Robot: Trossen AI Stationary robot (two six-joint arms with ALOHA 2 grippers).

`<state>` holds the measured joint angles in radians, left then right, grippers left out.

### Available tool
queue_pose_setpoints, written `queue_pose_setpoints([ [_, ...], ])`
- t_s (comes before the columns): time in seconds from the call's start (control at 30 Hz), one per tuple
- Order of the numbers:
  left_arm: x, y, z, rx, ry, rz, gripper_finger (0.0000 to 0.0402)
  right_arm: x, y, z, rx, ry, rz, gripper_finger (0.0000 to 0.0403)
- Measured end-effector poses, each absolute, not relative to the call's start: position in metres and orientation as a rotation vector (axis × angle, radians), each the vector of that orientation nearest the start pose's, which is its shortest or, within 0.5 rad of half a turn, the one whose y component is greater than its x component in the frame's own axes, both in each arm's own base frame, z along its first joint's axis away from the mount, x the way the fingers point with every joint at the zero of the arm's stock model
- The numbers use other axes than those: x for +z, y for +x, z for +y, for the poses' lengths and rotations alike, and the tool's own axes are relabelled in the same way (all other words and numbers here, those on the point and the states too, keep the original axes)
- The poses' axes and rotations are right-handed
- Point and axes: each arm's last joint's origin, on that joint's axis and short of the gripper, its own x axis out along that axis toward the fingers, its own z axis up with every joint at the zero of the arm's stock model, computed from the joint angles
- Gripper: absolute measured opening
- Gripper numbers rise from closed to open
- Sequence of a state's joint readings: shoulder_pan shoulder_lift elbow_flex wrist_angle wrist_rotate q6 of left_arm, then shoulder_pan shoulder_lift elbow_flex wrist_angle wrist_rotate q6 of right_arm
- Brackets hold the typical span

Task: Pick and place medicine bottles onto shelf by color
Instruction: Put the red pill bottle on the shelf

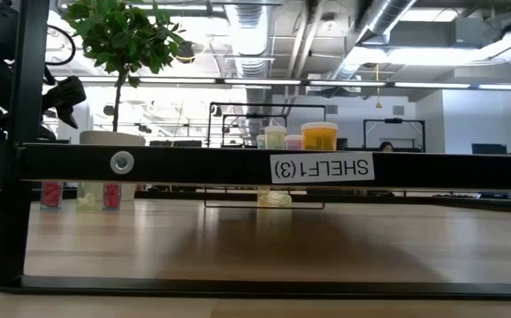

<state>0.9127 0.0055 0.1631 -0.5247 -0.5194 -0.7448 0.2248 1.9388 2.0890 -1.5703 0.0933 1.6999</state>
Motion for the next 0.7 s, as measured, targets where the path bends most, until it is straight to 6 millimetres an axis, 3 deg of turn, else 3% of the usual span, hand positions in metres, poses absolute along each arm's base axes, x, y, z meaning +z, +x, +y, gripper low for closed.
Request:
queue_pose_setpoints([
  [0.27, 0.169, 0.035, 0.068, 1.497, -0.681, -0.153, 0.021, 0.32, 0.285, 0.135, -1.164, 1.118, 1.199, 0.0271],
  [0.47, 0.169, 0.035, 0.068, 1.497, -0.681, -0.153, 0.021, 0.302, 0.23, 0.184, -1.159, 1.201, 1.188, 0.0271],
  [0.7, 0.169, 0.035, 0.068, 1.498, -0.681, -0.154, 0.021, 0.274, 0.203, 0.216, -1.135, 1.272, 1.204, 0.0271],
])
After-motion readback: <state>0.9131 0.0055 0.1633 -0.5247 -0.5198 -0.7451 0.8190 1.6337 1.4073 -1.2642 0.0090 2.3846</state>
